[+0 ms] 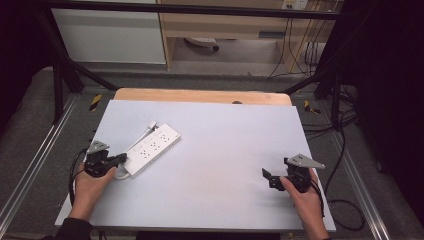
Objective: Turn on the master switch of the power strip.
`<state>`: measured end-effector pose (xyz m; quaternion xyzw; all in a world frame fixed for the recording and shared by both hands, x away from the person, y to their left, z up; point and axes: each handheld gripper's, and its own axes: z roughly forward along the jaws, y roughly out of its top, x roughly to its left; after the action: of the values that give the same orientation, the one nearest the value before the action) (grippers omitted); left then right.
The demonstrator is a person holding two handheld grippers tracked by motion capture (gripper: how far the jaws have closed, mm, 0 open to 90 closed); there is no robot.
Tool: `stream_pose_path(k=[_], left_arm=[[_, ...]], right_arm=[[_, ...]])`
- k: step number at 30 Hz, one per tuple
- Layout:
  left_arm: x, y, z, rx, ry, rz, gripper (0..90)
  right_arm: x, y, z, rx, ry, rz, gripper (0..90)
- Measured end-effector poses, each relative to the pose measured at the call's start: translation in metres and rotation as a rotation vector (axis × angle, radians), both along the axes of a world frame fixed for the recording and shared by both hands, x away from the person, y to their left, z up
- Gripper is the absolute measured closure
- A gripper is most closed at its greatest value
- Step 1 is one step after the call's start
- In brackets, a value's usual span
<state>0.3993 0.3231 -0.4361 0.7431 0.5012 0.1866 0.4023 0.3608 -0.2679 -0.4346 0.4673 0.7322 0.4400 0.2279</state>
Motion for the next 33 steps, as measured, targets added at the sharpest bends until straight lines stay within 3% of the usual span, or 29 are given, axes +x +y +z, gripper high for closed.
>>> stream_pose_path(k=[33], left_arm=[[-0.0011,-0.0001,0.0004,0.004,-0.027,-0.004,90.0]], right_arm=[[-0.0002,-0.0002,0.0005,0.001,-0.005,-0.002,4.0]])
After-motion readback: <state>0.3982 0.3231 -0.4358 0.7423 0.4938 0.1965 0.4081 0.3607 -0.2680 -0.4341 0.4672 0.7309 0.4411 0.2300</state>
